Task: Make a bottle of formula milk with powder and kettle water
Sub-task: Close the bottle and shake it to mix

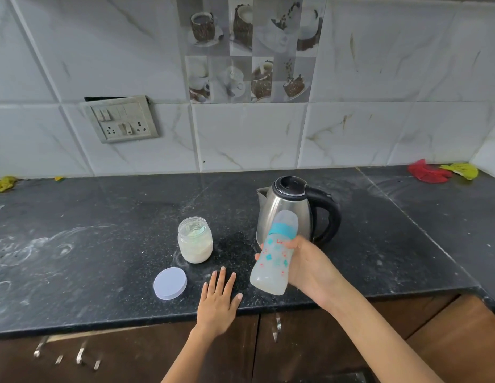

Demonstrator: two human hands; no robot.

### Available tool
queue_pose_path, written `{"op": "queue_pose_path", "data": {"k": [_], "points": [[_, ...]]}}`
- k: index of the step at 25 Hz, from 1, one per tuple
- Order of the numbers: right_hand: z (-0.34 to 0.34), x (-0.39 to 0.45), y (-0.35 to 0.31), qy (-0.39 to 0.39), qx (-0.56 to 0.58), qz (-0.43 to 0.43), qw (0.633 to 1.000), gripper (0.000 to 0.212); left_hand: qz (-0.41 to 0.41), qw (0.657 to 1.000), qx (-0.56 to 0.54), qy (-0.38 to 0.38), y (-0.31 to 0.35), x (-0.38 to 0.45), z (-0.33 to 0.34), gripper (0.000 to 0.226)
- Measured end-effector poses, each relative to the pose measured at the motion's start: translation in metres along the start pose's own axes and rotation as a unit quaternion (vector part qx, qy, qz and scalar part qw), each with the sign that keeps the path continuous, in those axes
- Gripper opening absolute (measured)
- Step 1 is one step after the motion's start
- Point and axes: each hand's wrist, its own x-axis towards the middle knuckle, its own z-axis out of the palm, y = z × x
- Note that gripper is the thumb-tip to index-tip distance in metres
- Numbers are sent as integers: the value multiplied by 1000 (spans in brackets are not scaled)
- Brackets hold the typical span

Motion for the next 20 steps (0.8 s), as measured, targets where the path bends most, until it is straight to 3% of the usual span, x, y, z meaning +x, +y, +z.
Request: {"op": "queue_pose_path", "data": {"k": [4,9,11,13,16,18,20], "points": [[-3,0,2,28,-112,-50,992,50,2,1000,-3,4,-1,-1,-1,120],[2,5,18,79,9,-26,996,52,1,1000,-3,9,-1,0,2,119],[4,2,22,59,-64,-10,996,59,4,1000,-3,10,-3,1,3,117],[3,6,17,60,-86,-70,992,71,6,1000,-4,19,-6,3,8,111],[9,11,15,92,11,-203,975,81,11,999,-8,32,-6,3,12,97],[16,13,25,62,-37,-207,976,87,13,999,-6,40,-7,3,13,104],[19,16,35,72,-11,-209,975,80,16,999,-12,42,-8,2,9,109]]}}
